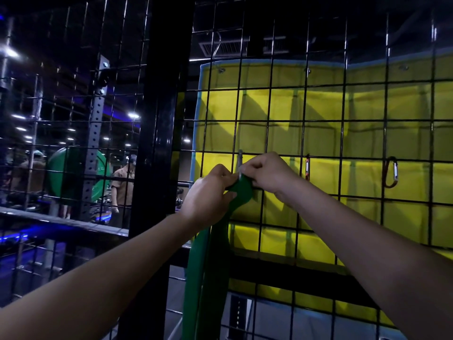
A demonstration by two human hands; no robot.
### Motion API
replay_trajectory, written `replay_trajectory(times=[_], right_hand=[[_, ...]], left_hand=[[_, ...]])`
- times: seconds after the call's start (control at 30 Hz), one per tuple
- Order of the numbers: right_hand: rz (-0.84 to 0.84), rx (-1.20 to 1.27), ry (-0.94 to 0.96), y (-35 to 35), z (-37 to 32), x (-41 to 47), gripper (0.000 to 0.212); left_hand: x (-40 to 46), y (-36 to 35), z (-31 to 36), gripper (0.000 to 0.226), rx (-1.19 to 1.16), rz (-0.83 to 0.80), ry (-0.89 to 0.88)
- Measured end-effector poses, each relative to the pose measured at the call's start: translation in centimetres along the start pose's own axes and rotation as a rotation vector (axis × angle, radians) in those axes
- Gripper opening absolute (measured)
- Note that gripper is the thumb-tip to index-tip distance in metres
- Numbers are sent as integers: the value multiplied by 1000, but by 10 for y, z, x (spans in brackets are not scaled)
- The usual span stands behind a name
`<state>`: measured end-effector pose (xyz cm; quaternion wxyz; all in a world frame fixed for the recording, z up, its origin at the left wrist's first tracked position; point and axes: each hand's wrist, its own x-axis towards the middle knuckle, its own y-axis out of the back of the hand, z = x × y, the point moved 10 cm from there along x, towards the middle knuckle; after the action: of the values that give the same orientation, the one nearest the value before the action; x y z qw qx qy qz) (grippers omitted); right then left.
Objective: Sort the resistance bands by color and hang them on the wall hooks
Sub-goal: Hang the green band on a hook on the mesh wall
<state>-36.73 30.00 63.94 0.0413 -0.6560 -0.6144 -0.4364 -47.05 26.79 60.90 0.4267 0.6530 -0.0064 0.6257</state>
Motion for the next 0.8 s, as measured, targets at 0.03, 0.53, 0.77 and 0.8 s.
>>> replay_trajectory(times=[0.03,0.53,0.77,0.8], right_hand=[[-1,-22,20,0,0,-4,15],[100,-331,167,-8,-18,-37,47],[113,-451,156,-6,-20,-41,45],[125,-439,150,-1,-21,-41,42]], left_hand=[[-1,-2,2,44,16,-7,-8],[-4,3,-34,31,-340,-29,411],[0,39,-2,12,158,201,189],[1,45,6,17,243,233,117]])
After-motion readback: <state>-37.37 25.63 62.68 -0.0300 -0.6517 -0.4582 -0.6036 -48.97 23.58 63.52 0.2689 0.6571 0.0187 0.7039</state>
